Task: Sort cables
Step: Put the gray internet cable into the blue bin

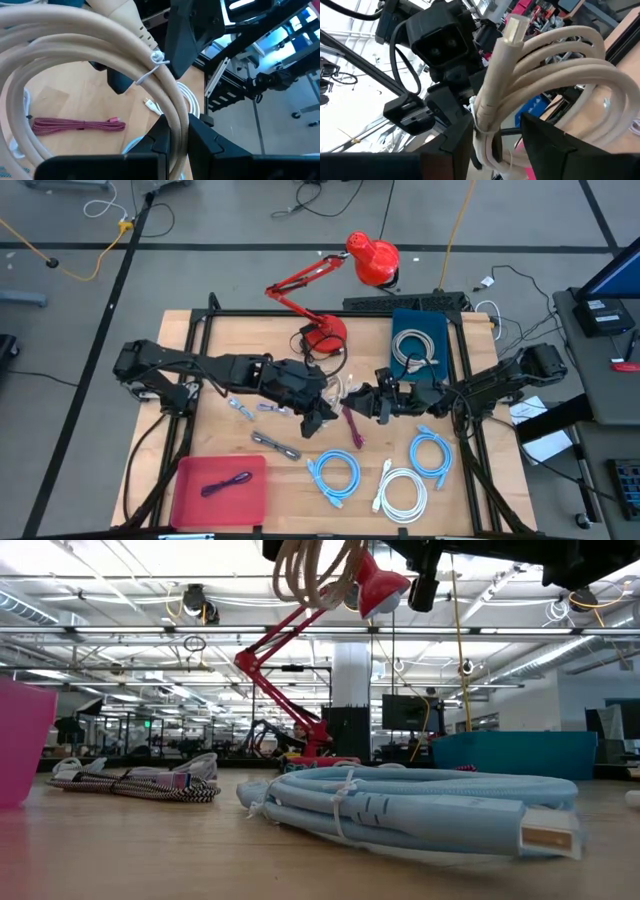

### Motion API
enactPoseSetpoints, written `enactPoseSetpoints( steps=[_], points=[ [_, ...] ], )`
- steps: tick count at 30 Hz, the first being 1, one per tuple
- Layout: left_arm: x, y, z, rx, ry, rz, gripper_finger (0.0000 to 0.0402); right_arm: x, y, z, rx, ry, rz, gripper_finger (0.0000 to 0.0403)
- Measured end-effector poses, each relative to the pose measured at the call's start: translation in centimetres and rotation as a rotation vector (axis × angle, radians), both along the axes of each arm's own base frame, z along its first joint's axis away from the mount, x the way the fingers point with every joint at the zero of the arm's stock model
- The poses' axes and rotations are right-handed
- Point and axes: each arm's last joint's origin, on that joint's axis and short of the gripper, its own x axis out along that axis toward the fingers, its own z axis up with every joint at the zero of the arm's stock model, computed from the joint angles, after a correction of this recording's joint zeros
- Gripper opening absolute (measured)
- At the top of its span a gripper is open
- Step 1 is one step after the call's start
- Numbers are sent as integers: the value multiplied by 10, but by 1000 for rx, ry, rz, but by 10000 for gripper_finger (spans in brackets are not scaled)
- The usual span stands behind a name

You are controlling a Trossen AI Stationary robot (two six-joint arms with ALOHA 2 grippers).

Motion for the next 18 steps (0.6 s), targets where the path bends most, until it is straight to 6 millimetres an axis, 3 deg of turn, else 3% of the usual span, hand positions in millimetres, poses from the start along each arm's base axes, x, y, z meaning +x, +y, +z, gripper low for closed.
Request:
enactPoseSetpoints(
  steps=[11, 14, 18],
  points=[
    [18, 10, -9, -50, -44, -49, 33, 0, -1, 1, 27, -16, -17, 143],
    [18, 11, -7, -48, -65, -55, 37, -1, -1, 3, 32, -37, -16, 108],
    [6, 10, 8, -83, -89, -121, 98, -3, -3, 12, 19, -112, -4, 33]
  ],
)
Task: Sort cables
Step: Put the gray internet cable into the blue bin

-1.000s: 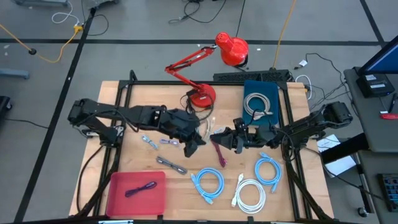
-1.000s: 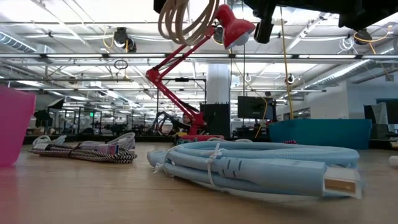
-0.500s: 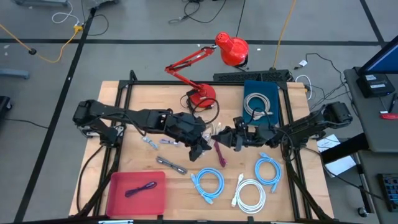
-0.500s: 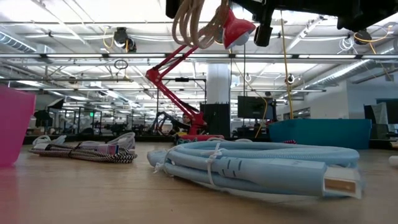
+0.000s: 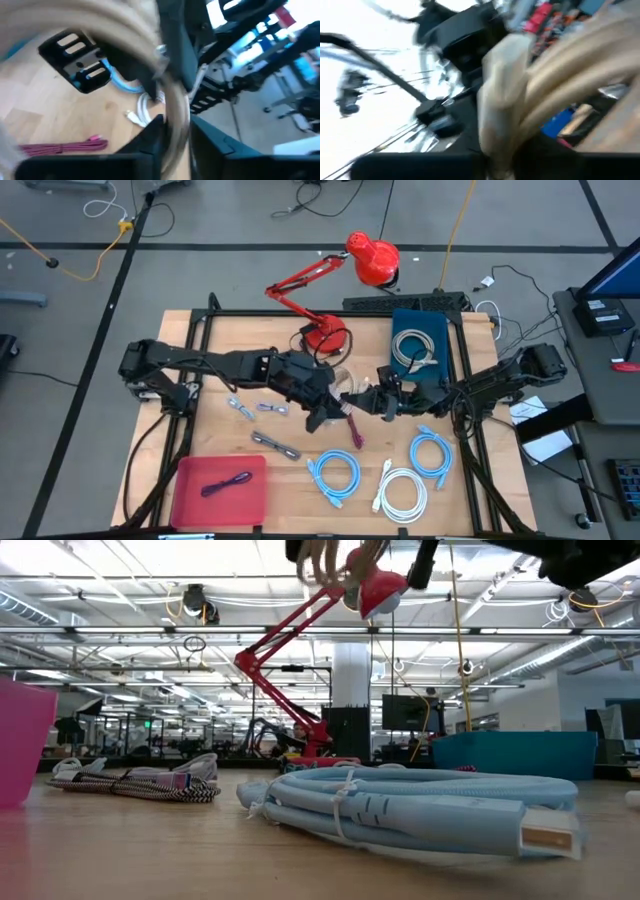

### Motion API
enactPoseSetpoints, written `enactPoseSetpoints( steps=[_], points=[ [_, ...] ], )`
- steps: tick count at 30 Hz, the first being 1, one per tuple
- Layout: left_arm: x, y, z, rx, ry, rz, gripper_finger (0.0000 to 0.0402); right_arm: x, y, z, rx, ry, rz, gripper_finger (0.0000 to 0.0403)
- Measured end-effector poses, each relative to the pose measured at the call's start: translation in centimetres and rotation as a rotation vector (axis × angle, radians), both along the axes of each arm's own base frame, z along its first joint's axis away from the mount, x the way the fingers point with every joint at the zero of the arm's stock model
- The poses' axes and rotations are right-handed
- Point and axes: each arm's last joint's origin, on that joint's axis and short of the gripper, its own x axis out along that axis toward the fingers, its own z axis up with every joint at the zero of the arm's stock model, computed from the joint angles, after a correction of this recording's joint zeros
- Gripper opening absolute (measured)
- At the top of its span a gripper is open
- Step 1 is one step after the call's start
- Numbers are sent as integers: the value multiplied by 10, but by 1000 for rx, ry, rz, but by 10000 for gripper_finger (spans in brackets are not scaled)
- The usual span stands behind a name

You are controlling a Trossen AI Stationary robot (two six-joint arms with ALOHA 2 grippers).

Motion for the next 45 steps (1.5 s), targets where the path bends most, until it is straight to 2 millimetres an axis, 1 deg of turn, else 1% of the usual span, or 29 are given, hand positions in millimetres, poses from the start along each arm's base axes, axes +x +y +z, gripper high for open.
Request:
enactPoseSetpoints(
  steps=[3, 6, 9, 11, 12, 15, 17, 20, 22, 25, 28, 31, 34, 37, 40, 43, 45],
  points=[
    [-20, -4, 21, -40, -33, -49, 143, -7, -6, 11, -12, -49, -28, 30],
    [-49, -18, 48, -51, -108, -122, 166, -18, -18, 25, 10, -69, -133, 30],
    [-75, -23, 72, -11, -195, -34, 171, -35, -24, 38, 19, -25, -186, 30],
    [-90, -24, 82, 18, -229, 47, 172, -52, -27, 45, 27, 50, -221, 30],
    [-97, -26, 86, 23, -241, 68, 172, -62, -30, 45, 25, 116, -264, 30],
    [-118, -36, 90, 50, -217, 101, 173, -95, -37, 38, 7, 335, -433, 30],
    [-126, -39, 92, 67, -205, 154, 174, -118, -41, 33, 3, 437, -535, 30],
    [-133, -44, 87, 85, -146, 201, 174, -149, -50, 28, -41, 534, -710, 30],
    [-134, -46, 83, 91, -113, 205, 174, -160, -53, 27, -70, 559, -792, 30],
    [-135, -48, 83, 90, -105, 215, 174, -166, -57, 28, -158, 602, -831, 30],
    [-133, -46, 82, 94, -101, 226, 174, -164, -59, 25, -228, 656, -838, 30],
    [-132, -44, 82, 98, -102, 236, 174, -158, -59, 19, -274, 719, -785, 30],
    [-131, -42, 83, 102, -112, 241, 174, -150, -58, 8, -336, 794, -699, 30],
    [-131, -42, 82, 105, -111, 241, 174, -144, -56, -8, -413, 855, -559, 30],
    [-131, -42, 83, 104, -112, 241, 174, -142, -55, -23, -426, 884, -471, 30],
    [-131, -42, 82, 100, -111, 240, 174, -142, -56, -28, -421, 898, -459, 30],
    [-131, -43, 82, 95, -109, 239, 174, -143, -58, -29, -414, 903, -504, 30]
  ],
)
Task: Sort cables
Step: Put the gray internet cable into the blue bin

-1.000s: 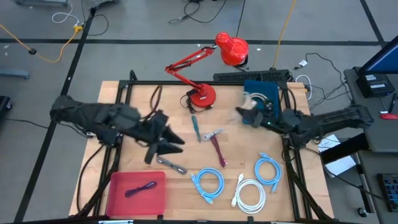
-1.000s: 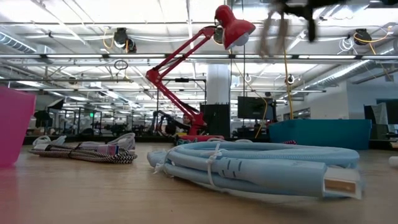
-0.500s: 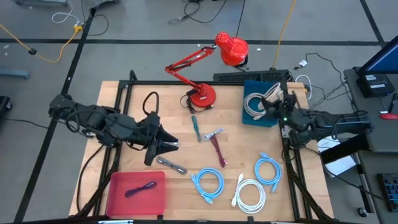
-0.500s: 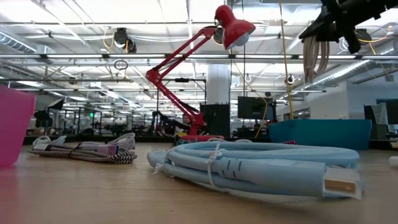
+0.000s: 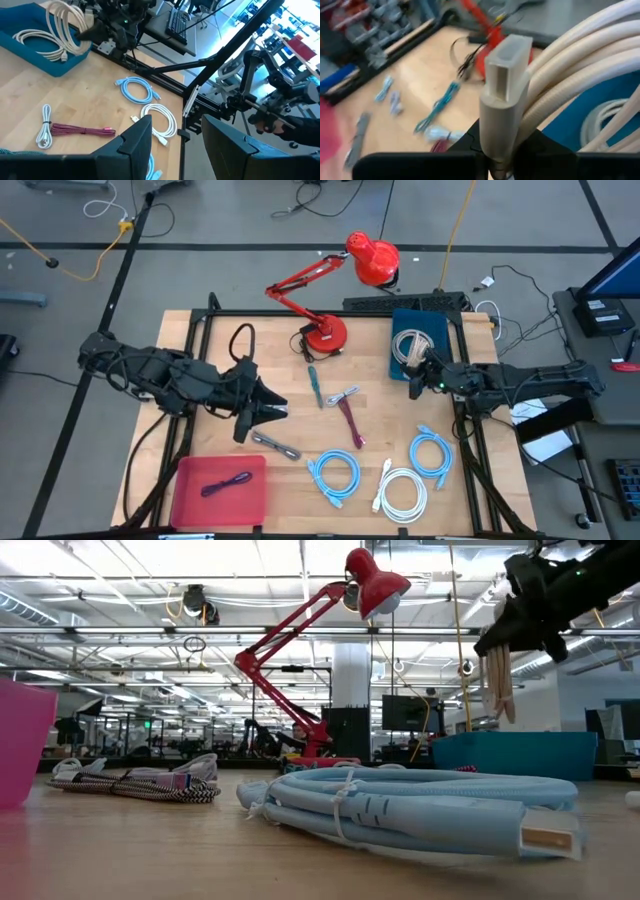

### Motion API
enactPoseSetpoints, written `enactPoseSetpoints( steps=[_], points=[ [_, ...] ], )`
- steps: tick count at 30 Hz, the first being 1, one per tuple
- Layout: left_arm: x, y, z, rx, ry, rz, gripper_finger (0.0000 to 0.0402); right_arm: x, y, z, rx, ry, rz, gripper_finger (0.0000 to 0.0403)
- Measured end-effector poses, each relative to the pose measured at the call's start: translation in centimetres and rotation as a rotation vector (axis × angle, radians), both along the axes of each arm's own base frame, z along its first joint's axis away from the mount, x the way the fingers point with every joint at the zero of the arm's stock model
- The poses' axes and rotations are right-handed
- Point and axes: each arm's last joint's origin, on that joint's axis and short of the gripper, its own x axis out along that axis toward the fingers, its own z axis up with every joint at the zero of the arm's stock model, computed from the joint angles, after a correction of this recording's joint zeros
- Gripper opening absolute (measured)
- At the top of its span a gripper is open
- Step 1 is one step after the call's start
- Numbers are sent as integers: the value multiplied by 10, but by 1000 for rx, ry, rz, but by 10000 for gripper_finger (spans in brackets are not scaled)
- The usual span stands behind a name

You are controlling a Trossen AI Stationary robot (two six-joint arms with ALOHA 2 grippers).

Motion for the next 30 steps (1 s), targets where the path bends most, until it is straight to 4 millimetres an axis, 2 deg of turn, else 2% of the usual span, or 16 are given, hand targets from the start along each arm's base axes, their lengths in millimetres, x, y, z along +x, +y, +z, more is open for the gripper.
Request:
enactPoseSetpoints(
  steps=[8, 13, 16, 23, 26, 30],
  points=[
    [-1, -2, -1, -20, 9, 0, 174, -11, -20, -2, 20, -79, -418, 30],
    [-1, -2, -1, -19, 12, 0, 174, -18, -45, -5, 118, -64, -502, 30],
    [0, 0, -1, -16, 14, 5, 174, -18, -62, -2, 143, -96, -479, 30],
    [0, 2, -1, -16, 17, 5, 174, -18, -99, 19, 115, -309, -347, 30],
    [0, 0, -1, -26, 19, 1, 174, -19, -110, 17, 136, -278, -259, 30],
    [-3, -6, -1, -37, 21, -20, 174, -14, -117, 12, 173, -259, -38, 30]
  ],
)
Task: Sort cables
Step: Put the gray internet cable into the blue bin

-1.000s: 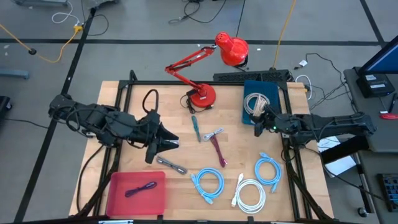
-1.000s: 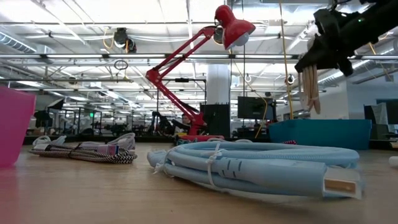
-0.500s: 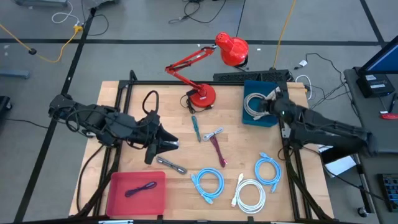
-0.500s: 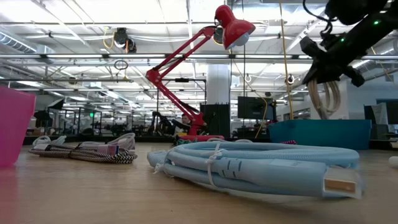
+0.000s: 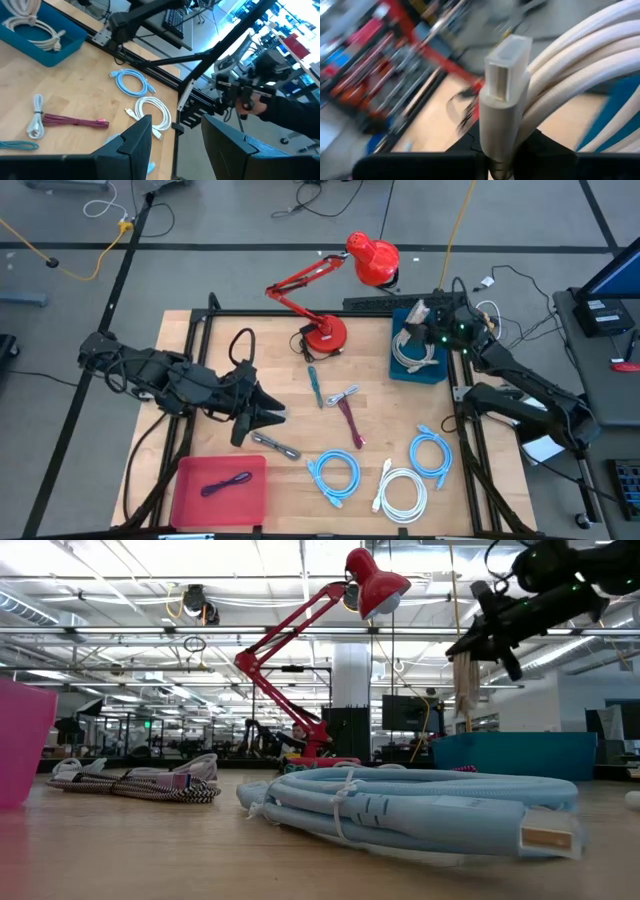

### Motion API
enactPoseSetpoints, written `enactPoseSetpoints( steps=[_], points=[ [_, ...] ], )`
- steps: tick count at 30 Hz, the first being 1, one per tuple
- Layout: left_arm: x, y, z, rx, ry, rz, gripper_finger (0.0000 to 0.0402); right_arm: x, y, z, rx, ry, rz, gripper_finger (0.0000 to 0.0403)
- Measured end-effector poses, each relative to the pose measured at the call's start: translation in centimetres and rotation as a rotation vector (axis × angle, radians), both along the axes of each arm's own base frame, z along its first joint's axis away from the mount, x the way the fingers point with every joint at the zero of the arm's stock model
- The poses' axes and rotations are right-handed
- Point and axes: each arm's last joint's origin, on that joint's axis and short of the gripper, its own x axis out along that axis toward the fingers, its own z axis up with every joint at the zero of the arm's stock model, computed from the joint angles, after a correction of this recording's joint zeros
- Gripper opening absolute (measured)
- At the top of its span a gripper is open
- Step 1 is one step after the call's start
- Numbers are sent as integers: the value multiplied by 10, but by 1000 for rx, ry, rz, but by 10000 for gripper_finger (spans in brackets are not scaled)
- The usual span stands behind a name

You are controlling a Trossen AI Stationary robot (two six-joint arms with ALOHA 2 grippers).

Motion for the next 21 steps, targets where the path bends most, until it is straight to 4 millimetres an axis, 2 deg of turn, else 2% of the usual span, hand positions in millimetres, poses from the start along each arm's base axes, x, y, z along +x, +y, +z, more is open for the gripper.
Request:
enactPoseSetpoints(
  steps=[5, 12, 21],
  points=[
    [-2, -5, 0, 0, -2, -6, 174, 4, -2, -9, 39, 25, 148, 30],
    [-3, -7, -1, 10, 2, 4, 174, 2, -2, -22, 76, 150, 125, 30],
    [-3, -7, -1, 13, 1, 3, 174, 6, -6, -12, -2, 69, 114, 30]
  ],
)
